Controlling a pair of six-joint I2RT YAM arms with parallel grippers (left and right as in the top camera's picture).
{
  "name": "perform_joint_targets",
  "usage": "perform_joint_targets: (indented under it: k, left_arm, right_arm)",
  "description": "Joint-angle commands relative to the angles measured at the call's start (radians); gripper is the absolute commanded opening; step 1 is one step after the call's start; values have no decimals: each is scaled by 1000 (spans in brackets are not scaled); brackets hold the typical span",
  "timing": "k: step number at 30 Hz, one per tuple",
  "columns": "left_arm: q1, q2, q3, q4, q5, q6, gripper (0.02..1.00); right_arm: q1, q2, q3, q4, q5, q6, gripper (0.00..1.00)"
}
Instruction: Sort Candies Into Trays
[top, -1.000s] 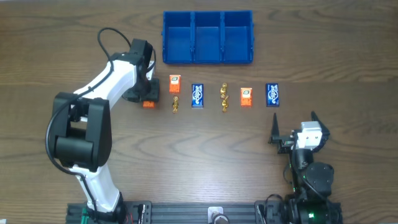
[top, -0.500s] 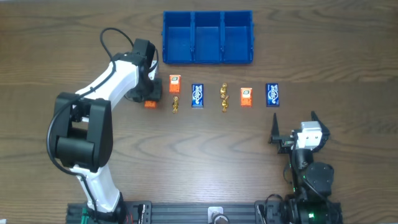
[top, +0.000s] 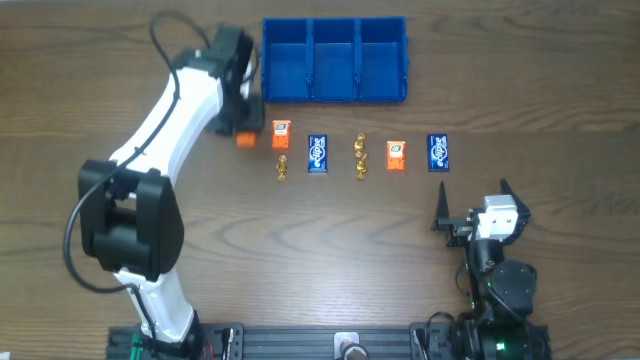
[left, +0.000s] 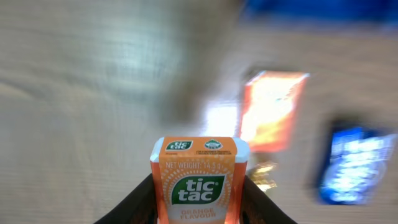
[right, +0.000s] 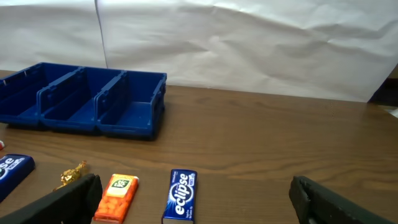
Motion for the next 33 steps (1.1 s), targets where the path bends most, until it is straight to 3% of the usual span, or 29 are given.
perform_joint_targets:
  k: [1, 7, 13, 33]
  left_arm:
    - [-77, -34, 283, -56, -68, -74, 229]
    - [-134, 139, 644, -154, -135, -126, 237]
    - [-127, 369, 938, -200, -135, -127, 226]
    - [-89, 529, 982, -133, -169, -97, 222]
  right_arm:
    - [-5, -7, -2, -5, -6, -13, 998]
    - [-5, -7, -2, -6, -6, -12, 998]
    - [-5, -7, -2, -6, -6, -13, 998]
    - [-5, -7, -2, -5, -6, -13, 998]
